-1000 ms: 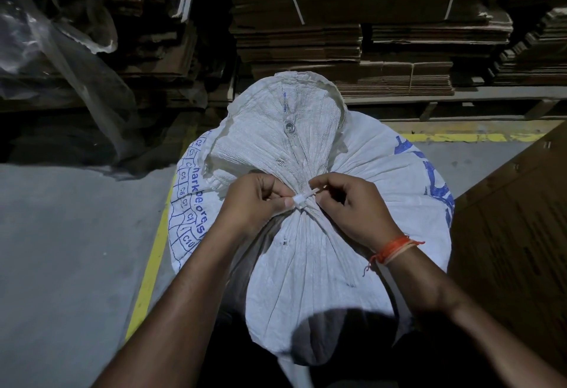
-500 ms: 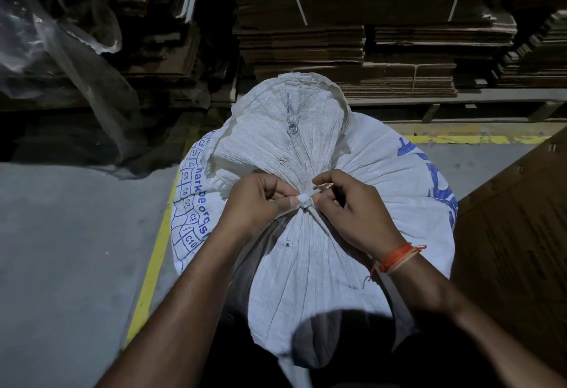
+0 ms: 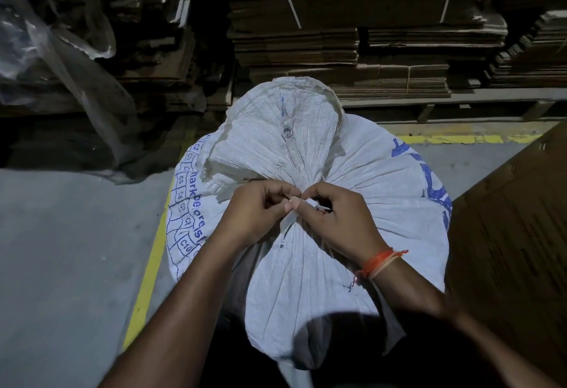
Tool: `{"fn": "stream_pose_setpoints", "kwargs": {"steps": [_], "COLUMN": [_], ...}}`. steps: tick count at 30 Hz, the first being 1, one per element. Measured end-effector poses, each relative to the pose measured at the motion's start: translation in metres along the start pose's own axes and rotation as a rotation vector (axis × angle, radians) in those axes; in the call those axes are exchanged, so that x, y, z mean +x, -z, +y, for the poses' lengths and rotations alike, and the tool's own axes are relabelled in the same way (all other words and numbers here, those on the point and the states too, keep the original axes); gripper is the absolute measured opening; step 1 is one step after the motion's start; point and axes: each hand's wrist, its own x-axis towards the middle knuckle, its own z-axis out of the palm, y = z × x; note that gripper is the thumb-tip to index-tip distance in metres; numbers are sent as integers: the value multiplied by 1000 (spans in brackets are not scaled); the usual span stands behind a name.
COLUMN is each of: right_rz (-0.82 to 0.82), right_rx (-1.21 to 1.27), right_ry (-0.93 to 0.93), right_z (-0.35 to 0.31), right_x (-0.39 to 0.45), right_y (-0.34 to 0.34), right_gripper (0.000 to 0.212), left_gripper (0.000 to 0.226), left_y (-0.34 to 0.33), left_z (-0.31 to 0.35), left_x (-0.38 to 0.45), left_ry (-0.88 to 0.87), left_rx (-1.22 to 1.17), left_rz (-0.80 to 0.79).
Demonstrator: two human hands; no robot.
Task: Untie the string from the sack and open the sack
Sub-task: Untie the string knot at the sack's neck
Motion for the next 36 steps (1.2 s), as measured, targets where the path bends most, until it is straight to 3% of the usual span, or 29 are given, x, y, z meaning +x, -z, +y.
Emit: {"fn": "stream_pose_setpoints", "kwargs": {"steps": [5,10,13,16,20,23,25,27,33,36], "right_rz": [46,87,156,199,204,202,193,177,177,182], "right_rx": [-51,-25,31,30,9,2,0,-6,-5,-2], "right_ry": [-10,-83,-161,-230,-256,-246,-248,-254,-271,-272], "right_z": [1,-3,-5,-2,2,1,3,4,13,18], "right_x": [0,-7,-17,-30,-49,-67,-79,-89,-107,-113], "right_y": [-5,2,13,26,45,55,58,60,73,78], "right_gripper": [25,7,24,16,7,7,8,8,7,7], "left_gripper": [7,6,10,15,16,12,10,11,37,44], "left_y": [-2,1,4,3,-3,-10,-19,-30,-60,-71], "left_z": [5,0,1,10,28,52,66,70,67,71], "left_x": [-2,-8,-22,-42,-65,-80,-87,-89,-73,-56], "left_ry": [-37,0,4,-7,-84,-221,-308,-352,-433,-457], "left_rx": [93,104,139,189,491,592,619,620,630,679], "left_rz": [16,38,82,204,436,642,692,634,198,116]}}
